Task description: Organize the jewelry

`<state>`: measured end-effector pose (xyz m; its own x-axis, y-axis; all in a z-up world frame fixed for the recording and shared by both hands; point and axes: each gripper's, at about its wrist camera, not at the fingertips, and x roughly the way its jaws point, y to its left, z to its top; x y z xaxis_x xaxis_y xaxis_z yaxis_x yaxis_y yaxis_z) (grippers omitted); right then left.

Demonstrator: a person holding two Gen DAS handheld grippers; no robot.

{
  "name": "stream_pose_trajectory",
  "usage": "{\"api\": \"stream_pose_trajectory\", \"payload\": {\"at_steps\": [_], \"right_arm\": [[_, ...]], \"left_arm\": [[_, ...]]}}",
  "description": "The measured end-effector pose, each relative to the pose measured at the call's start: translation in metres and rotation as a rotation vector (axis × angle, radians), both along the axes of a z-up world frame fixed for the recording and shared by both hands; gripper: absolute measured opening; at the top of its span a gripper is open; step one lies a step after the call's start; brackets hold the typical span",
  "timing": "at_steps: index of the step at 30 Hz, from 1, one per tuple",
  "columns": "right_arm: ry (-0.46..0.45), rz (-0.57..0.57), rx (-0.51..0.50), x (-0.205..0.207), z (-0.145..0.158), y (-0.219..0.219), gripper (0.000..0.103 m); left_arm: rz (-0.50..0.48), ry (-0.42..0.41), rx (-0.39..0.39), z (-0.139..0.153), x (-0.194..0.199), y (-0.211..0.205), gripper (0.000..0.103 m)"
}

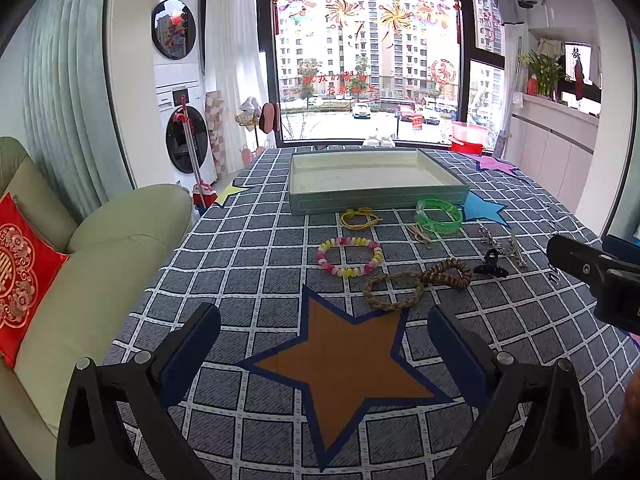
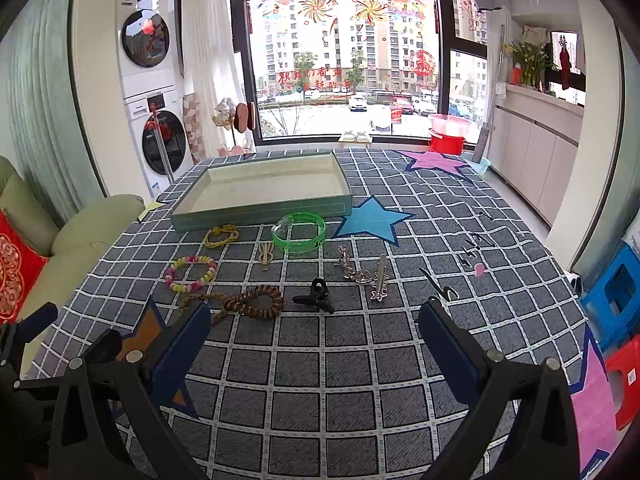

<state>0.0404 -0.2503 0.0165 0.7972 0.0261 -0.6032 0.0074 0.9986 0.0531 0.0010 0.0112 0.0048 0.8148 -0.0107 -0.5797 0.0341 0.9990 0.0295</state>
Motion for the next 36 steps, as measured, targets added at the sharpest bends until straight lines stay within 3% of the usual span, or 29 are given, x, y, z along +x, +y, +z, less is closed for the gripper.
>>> {"api": "stream_pose_trajectory", "payload": {"at_steps": [21, 36], "right_arm": [[0.01, 0.0, 0.009, 0.0, 0.0, 0.0, 0.103], [0.125, -0.072, 0.034, 0.036, -0.01, -0.042, 0.103]], "left_arm": [[-0.004, 0.021, -0.001, -0.003, 0.003, -0.001, 0.103], [-0.055, 0.218, -0.069, -0.017, 0.06, -0.003, 0.103]]}}
